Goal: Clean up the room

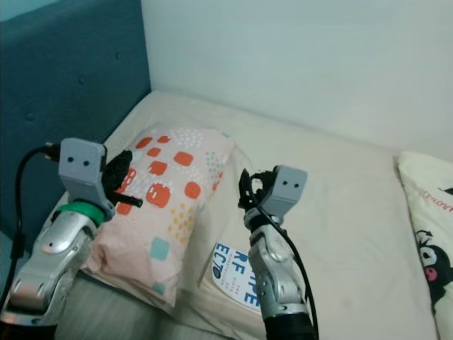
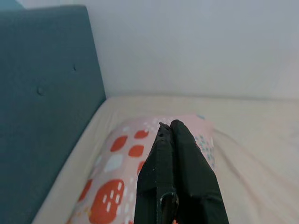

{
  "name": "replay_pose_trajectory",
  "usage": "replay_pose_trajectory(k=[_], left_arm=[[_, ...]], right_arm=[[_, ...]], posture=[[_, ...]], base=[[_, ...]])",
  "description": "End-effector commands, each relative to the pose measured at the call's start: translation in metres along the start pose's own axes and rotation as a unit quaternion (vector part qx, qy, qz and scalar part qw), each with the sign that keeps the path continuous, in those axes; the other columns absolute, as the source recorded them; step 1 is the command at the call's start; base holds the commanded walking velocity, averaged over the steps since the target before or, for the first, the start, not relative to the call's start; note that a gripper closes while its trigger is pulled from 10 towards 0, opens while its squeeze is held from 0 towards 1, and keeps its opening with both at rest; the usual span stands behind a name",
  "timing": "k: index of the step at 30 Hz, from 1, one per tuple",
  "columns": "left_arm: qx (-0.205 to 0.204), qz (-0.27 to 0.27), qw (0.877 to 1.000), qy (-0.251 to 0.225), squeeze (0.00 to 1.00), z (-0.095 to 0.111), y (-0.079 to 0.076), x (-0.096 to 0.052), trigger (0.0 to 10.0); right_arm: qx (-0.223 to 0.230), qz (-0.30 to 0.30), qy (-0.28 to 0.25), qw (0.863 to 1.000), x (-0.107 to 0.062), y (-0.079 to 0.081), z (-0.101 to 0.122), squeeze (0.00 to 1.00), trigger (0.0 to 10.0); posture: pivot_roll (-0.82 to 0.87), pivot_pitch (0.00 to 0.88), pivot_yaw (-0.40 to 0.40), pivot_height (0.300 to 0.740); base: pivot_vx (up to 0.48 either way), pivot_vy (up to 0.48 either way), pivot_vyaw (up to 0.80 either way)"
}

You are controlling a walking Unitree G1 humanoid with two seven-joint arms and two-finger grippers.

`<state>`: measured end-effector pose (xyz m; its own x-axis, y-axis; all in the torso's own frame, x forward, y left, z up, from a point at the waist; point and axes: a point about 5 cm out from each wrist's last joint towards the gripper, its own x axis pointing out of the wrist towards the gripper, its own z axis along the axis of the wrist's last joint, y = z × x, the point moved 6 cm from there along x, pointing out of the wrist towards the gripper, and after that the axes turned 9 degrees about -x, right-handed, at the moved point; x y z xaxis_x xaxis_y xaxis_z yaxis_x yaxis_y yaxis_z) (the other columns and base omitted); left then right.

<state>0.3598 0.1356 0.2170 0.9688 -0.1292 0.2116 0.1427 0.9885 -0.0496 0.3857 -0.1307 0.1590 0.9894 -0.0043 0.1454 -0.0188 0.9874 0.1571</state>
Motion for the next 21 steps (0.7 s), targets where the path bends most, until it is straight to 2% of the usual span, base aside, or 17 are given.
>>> replay_pose_trajectory(k=[1, 7, 9, 13, 21], left_arm=[[0.007, -0.015, 1.0, 0.004, 0.0, -0.0035, -0.0066, 0.003, 10.0], [0.0, -0.017, 1.0, 0.004, 0.0, -0.0033, -0.0083, 0.0052, 10.0], [-0.002, -0.02, 1.0, 0.003, 0.0, -0.003, -0.0094, 0.0056, 10.0], [-0.005, -0.025, 1.0, -0.005, 0.0, -0.0008, -0.0117, 0.007, 10.0], [-0.003, -0.028, 1.0, -0.006, 0.0, -0.002, -0.0122, 0.0072, 10.0]], right_arm=[[-0.006, -0.013, 0.009, 1.0, -0.0018, -0.0097, -0.0063, 0.0, 10.0], [-0.015, -0.011, 0.006, 1.0, -0.0016, -0.0091, -0.0057, 0.0, 10.0], [-0.016, -0.011, 0.005, 1.0, -0.0015, -0.0092, -0.0057, 0.0, 10.0], [-0.032, -0.009, 0.002, 0.999, -0.0008, -0.009, -0.0053, 0.0, 10.0], [-0.03, -0.009, 0.003, 1.0, 0.0, -0.0089, -0.0057, 0.0, 10.0]], posture=[[0.08, 0.05, -0.009, 0.74], [0.07, 0.049, -0.009, 0.74], [0.07, 0.049, -0.009, 0.74], [0.07, 0.047, -0.011, 0.74], [0.08, 0.044, -0.01, 0.74]], base=[[0.461, 0.0, -0.8], [0.431, 0.0, -0.8], [0.0, 0.0, -0.8], [0.0, 0.0, 0.0], [0.0, 0.0, 0.0]])
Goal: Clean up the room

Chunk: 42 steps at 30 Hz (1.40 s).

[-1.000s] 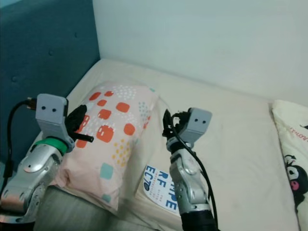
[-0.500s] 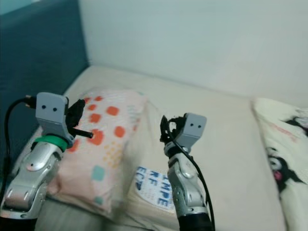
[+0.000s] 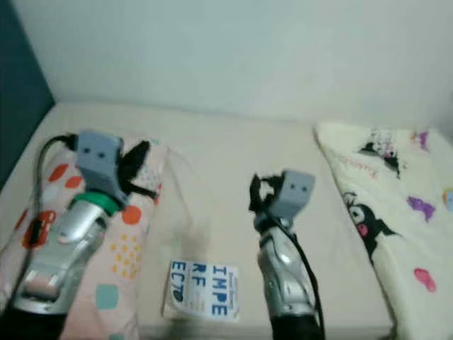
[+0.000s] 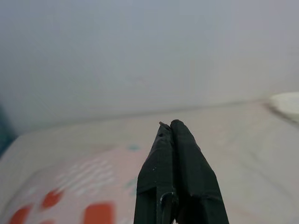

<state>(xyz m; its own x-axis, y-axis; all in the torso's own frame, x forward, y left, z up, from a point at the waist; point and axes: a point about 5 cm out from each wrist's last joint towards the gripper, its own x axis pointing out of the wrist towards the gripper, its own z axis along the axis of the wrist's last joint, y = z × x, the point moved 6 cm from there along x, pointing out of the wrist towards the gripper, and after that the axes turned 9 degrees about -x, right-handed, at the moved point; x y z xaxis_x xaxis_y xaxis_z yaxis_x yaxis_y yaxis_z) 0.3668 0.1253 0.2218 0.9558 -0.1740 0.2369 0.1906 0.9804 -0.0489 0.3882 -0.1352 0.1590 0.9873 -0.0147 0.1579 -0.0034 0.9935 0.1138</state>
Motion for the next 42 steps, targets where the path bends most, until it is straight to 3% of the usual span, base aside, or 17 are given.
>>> replay_pose_trajectory(k=[1, 15, 18, 19, 22, 23, 25, 30, 31, 37, 42], left_arm=[[0.002, -0.004, 1.0, 0.007, 0.0, -0.005, -0.003, -0.002, 10.0], [-0.004, -0.001, 1.0, 0.017, 0.0, -0.01, -0.001, -0.001, 10.0], [-0.006, -0.005, 0.998, 0.06, 0.0, -0.041, 0.003, -0.014, 10.0], [-0.006, -0.005, 0.998, 0.06, 0.0, -0.041, 0.003, -0.014, 10.0], [-0.002, 0.007, 0.991, 0.135, 0.0, -0.092, 0.013, -0.042, 10.0], [-0.002, 0.007, 0.991, 0.135, 0.0, -0.092, 0.013, -0.042, 10.0], [-0.01, 0.02, 0.985, 0.168, 0.0, -0.114, 0.019, -0.057, 10.0], [-0.012, 0.026, 0.978, 0.207, 0.0, -0.14, 0.02, -0.078, 10.0], [-0.014, 0.021, 0.973, 0.23, 0.0, -0.155, 0.016, -0.091, 10.0], [-0.026, 0.042, 0.969, 0.244, 0.0, -0.166, 0.017, -0.098, 10.0], [-0.032, 0.05, 0.97, 0.238, 0.0, -0.167, 0.015, -0.096, 10.0]], right_arm=[[-0.007, -0.005, 0.01, 1.0, -0.002, -0.004, -0.006, 0.0, 10.0], [-0.014, -0.003, 0.014, 1.0, -0.004, -0.004, -0.011, 0.0, 10.0], [-0.081, 0.045, 0.047, 0.995, -0.01, 0.008, -0.035, 0.0, 10.0], [-0.081, 0.045, 0.047, 0.995, -0.01, 0.008, -0.035, 0.0, 10.0], [-0.144, 0.072, 0.123, 0.979, -0.032, 0.004, -0.088, 0.0, 10.0], [-0.144, 0.072, 0.123, 0.979, -0.032, 0.004, -0.088, 0.0, 10.0], [-0.168, 0.078, 0.148, 0.972, -0.046, -0.002, -0.107, 0.0, 10.0], [-0.191, 0.1, 0.168, 0.962, -0.06, -0.004, -0.125, 0.0, 10.0], [-0.193, 0.095, 0.194, 0.957, -0.069, -0.011, -0.139, 0.0, 10.0], [-0.191, 0.084, 0.231, 0.95, -0.083, -0.017, -0.157, 0.0, 10.0], [-0.191, 0.098, 0.235, 0.948, -0.088, -0.011, -0.162, 0.0, 10.0]], posture=[[0.08, 0.044, -0.01, 0.74], [0.07, 0.045, -0.006, 0.74], [0.07, 0.038, -0.008, 0.74], [0.07, 0.038, -0.008, 0.74], [0.08, 0.031, -0.023, 0.74], [0.08, 0.031, -0.023, 0.74], [0.08, 0.028, -0.034, 0.74], [0.08, 0.022, -0.058, 0.74], [0.08, 0.02, -0.068, 0.74], [0.08, 0.02, -0.09, 0.74], [0.07, 0.02, -0.099, 0.74]], base=[[0.0, 0.0, 0.0], [0.0, 0.0, 0.0], [0.0, 0.0, 0.0], [0.0, 0.0, 0.0], [0.0, 0.0, 0.0], [0.0, 0.0, 0.0], [0.0, 0.0, 0.0], [0.0, 0.0, 0.0], [0.0, 0.0, 0.0], [0.0, 0.0, 0.0], [0.0, 0.0, 0.0]])
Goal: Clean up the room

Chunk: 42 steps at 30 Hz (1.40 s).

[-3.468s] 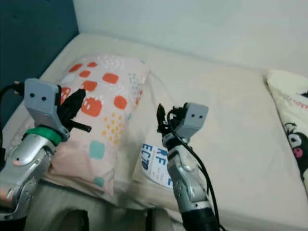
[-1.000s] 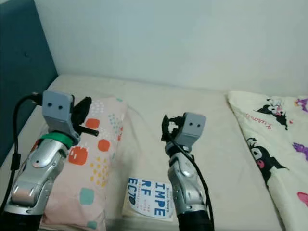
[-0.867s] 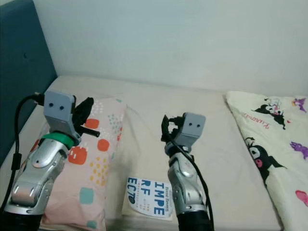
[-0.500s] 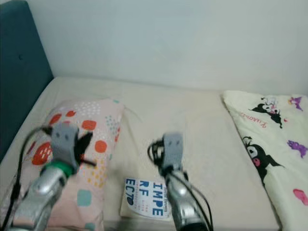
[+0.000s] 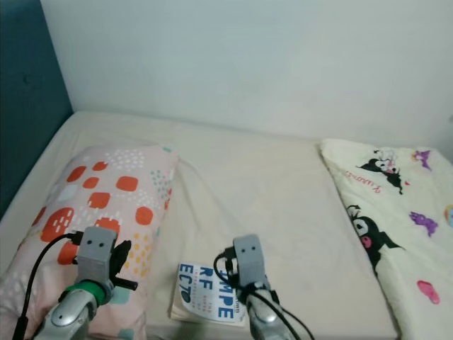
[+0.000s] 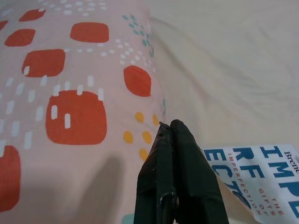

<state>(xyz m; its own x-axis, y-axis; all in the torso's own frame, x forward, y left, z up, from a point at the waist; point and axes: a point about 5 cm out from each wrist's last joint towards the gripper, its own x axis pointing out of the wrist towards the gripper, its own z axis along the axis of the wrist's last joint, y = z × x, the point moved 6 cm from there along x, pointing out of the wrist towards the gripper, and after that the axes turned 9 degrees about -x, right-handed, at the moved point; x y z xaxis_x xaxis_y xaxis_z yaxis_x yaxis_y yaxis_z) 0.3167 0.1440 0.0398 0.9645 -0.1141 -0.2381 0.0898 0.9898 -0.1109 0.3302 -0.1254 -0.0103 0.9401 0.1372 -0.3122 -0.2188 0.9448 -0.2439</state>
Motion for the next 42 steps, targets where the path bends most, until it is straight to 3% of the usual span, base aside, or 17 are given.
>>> replay_pose_trajectory(k=[1, 6, 11, 27, 42], left_arm=[[0.0, -0.002, 1.0, -0.003, 0.0, -0.001, -0.005, 0.002, 10.0], [-0.003, -0.01, 1.0, -0.019, 0.0, 0.006, -0.011, 0.006, 10.0], [-0.011, -0.022, 0.999, -0.036, 0.0, 0.015, -0.019, 0.01, 10.0], [-0.012, -0.004, 0.999, -0.039, 0.0, 0.01, -0.013, 0.011, 10.0], [-0.011, -0.001, 0.999, -0.041, 0.0, 0.011, -0.01, 0.011, 10.0]], right_arm=[[-0.007, 0.006, 0.0, 1.0, -0.001, 0.002, -0.003, 0.0, 10.0], [-0.001, -0.003, -0.008, 1.0, 0.003, -0.004, 0.003, 0.0, 10.0], [0.009, -0.029, -0.019, 0.999, 0.008, -0.02, 0.01, 0.0, 10.0], [0.012, -0.022, -0.034, 0.999, 0.008, -0.012, 0.013, 0.0, 10.0], [0.014, -0.023, -0.039, 0.999, 0.008, -0.012, 0.014, 0.0, 10.0]], posture=[[0.07, 0.02, -0.101, 0.74], [0.06, 0.02, -0.099, 0.74], [0.05, 0.022, -0.089, 0.74], [0.05, 0.028, -0.086, 0.74], [0.05, 0.029, -0.071, 0.74]], base=[[0.0, 0.0, 0.0], [0.0, 0.0, 0.0], [0.0, 0.0, 0.0], [0.0, 0.0, 0.0], [-0.353, 0.0, 0.0]])
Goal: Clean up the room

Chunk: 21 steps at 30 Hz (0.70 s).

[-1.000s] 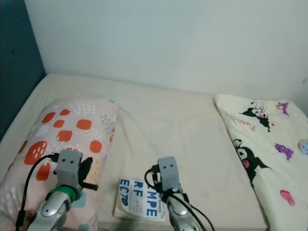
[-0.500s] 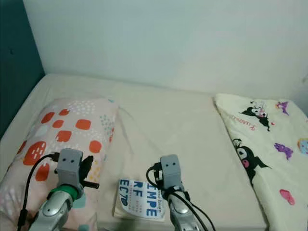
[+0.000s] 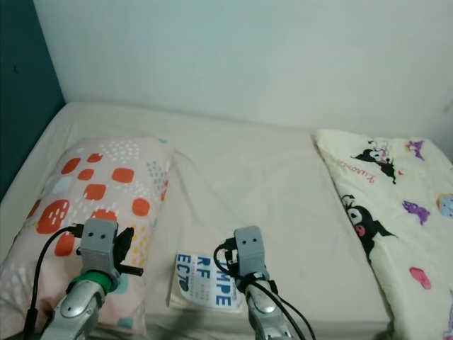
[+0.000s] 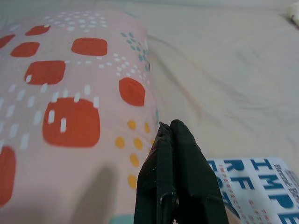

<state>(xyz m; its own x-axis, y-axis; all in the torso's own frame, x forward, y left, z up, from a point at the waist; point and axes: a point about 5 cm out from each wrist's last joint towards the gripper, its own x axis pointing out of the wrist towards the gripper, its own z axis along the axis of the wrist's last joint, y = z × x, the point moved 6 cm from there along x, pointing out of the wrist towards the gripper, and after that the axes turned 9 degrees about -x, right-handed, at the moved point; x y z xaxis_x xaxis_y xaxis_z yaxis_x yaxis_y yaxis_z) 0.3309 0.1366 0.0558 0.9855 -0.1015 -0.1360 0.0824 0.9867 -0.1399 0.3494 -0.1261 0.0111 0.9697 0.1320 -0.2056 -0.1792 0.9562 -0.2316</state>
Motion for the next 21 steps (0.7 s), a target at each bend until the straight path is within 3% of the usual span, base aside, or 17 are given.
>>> replay_pose_trajectory(k=[1, 21], left_arm=[[0.004, -0.002, 1.0, 0.011, 0.0, -0.0077, -0.0017, -0.0008, 10.0], [0.005, -0.004, 1.0, 0.01, 0.0, -0.0062, -0.0007, 0.0013, 10.0]], right_arm=[[0.003, -0.005, 0.014, 1.0, -0.0039, -0.0024, -0.0099, 0.0, 10.0], [0.003, -0.01, 0.017, 1.0, -0.0058, -0.0039, -0.0138, 0.0, 10.0]], posture=[[0.05, 0.029, -0.071, 0.74], [0.04, 0.027, -0.06, 0.74]], base=[[-0.401, 0.0, 0.0], [-0.393, 0.0, 0.0]])
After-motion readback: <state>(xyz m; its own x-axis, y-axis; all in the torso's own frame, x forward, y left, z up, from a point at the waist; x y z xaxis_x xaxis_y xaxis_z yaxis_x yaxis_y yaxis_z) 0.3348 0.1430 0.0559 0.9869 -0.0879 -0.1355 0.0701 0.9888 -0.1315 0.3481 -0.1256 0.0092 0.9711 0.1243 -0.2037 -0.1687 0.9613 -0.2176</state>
